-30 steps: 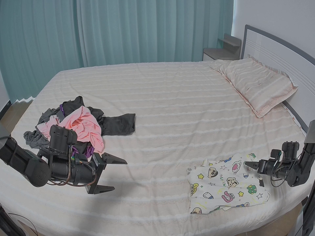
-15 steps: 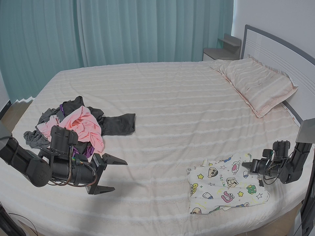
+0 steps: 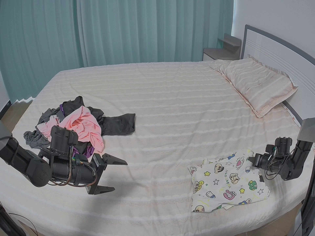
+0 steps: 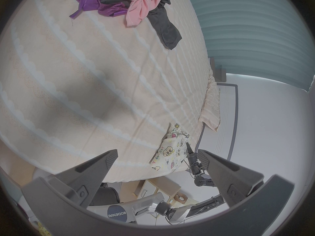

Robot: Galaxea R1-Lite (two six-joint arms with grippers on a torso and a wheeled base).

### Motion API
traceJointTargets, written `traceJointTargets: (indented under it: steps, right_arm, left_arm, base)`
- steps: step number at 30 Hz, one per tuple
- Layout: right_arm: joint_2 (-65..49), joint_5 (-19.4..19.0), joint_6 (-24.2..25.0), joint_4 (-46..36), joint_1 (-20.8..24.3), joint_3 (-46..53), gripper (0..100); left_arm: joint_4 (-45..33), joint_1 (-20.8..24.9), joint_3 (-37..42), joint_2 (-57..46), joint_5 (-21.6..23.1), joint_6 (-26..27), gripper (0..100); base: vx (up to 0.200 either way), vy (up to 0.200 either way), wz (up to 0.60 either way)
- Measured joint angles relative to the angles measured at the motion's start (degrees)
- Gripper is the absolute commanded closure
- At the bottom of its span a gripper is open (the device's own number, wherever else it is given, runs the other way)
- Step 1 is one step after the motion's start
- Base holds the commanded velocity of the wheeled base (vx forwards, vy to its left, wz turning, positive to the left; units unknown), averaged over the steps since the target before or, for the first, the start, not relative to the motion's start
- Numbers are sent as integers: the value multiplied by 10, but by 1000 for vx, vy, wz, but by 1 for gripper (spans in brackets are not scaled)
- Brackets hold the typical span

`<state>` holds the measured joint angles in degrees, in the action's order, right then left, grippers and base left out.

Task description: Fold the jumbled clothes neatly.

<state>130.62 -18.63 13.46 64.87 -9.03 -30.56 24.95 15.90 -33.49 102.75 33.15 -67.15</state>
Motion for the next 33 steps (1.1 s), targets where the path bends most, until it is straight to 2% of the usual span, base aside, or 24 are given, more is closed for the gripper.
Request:
traceJointTargets:
  steps: [5, 6, 12, 22, 25, 29, 33]
  right_arm:
    - [0, 0, 0, 0, -1, -2, 100]
    - [0, 0, 0, 0, -2, -1, 0]
    - [-2, 1, 8, 2, -6, 1, 0]
    - [-68, 27, 70, 20, -10, 15, 0]
    - [-99, 48, 98, 21, 18, 39, 0]
    - [-129, 81, 161, 22, 77, 72, 0]
    - [-148, 125, 258, 23, 149, 104, 0]
  left_arm:
    - [0, 0, 0, 0, 0, 0, 0]
    - [0, 0, 0, 0, 0, 0, 0]
    - [0, 1, 0, 0, 0, 0, 0]
    - [0, 4, 1, 0, 0, 0, 0]
    - [0, 5, 1, 0, 0, 0, 0]
    - [0, 7, 1, 0, -1, -1, 0]
    - [0, 9, 1, 0, -2, -1, 0]
  base:
    - [0, 0, 0]
    - [0, 0, 0]
    - [0, 0, 0]
    - [0, 0, 0]
    - [0, 0, 0]
    - [0, 0, 0]
    - [0, 0, 0]
